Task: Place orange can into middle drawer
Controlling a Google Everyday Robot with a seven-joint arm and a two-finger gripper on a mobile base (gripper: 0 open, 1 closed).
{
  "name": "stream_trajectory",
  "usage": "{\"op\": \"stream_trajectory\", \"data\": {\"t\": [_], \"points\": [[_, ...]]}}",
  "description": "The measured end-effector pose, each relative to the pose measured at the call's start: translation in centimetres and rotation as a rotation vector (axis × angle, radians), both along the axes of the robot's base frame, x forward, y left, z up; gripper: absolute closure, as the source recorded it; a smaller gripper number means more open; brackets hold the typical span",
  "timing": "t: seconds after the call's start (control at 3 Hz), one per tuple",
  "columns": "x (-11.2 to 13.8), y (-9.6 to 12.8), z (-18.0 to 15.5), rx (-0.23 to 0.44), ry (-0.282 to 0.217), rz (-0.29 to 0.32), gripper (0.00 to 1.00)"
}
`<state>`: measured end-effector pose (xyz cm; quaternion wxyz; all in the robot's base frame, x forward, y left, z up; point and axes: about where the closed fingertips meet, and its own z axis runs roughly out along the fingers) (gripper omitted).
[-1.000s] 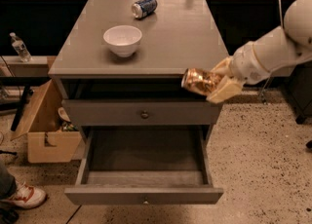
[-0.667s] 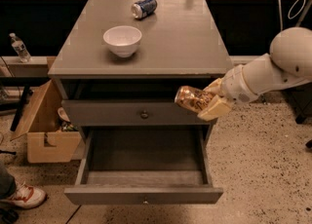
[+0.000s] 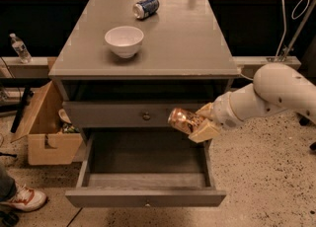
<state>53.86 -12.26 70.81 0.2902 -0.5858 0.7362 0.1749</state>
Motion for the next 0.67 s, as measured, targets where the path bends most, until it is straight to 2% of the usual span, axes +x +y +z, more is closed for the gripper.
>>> {"op": "stream_trajectory", "data": {"t": [0.33, 0.67], "points": [[-0.7, 0.2, -2.9, 0.008, 0.045, -0.016, 1.00], [-2.5, 0.6, -11.6, 0.038, 0.153, -0.063, 1.00]]}}
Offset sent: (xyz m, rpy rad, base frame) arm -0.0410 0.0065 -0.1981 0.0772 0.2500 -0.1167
